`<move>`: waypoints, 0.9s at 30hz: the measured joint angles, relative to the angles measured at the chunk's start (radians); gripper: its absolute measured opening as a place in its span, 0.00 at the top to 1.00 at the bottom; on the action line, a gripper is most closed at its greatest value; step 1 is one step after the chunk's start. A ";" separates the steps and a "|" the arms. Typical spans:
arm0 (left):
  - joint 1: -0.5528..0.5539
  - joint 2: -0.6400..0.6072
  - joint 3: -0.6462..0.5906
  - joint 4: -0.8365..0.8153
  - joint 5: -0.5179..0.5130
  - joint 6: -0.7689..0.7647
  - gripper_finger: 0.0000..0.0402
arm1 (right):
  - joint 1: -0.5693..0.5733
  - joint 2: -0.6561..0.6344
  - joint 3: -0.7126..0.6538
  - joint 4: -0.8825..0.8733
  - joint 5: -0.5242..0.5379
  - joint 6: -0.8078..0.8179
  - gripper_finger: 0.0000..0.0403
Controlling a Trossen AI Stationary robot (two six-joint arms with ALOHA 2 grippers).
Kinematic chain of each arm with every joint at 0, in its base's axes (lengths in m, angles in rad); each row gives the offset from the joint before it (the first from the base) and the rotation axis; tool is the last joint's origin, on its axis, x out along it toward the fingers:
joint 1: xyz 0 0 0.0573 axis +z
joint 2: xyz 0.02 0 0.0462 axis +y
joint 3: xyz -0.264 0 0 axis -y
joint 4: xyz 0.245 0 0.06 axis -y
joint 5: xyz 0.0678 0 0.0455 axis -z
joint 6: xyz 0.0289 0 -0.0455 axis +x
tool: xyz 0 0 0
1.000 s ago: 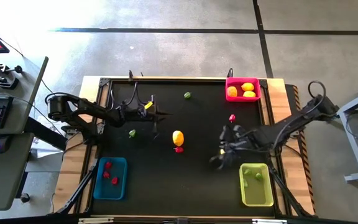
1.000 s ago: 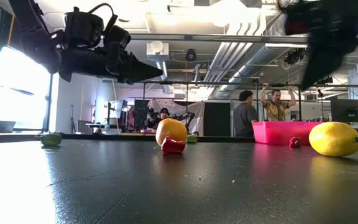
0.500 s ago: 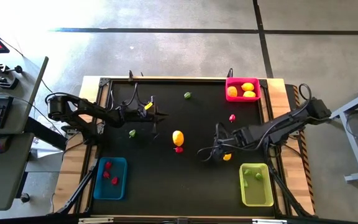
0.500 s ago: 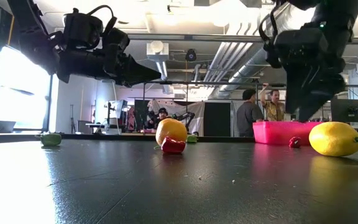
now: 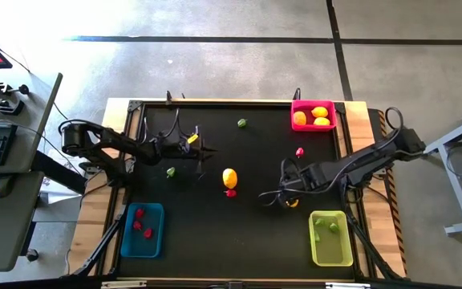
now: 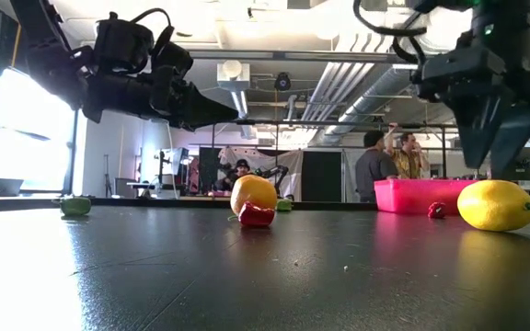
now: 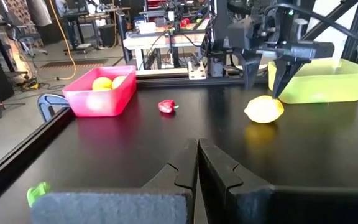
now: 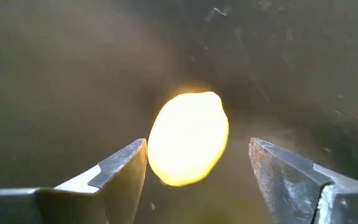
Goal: Sort produce into baskets
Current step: Put the lemon into the pink bin
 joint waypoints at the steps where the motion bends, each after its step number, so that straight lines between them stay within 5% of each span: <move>1: -0.002 0.000 0.000 0.000 0.001 0.000 1.00 | 0.000 0.009 -0.001 0.012 0.000 -0.001 0.32; 13: -0.007 0.000 0.000 -0.006 0.000 -0.002 1.00 | -0.002 0.160 -0.002 0.036 -0.063 -0.028 0.32; 22: -0.007 0.000 0.000 -0.037 0.000 -0.029 1.00 | -0.018 0.191 0.015 0.061 -0.079 -0.150 0.53; 27: -0.007 -0.019 0.000 -0.043 0.000 -0.028 1.00 | -0.054 0.158 0.093 -0.029 0.009 -0.206 0.55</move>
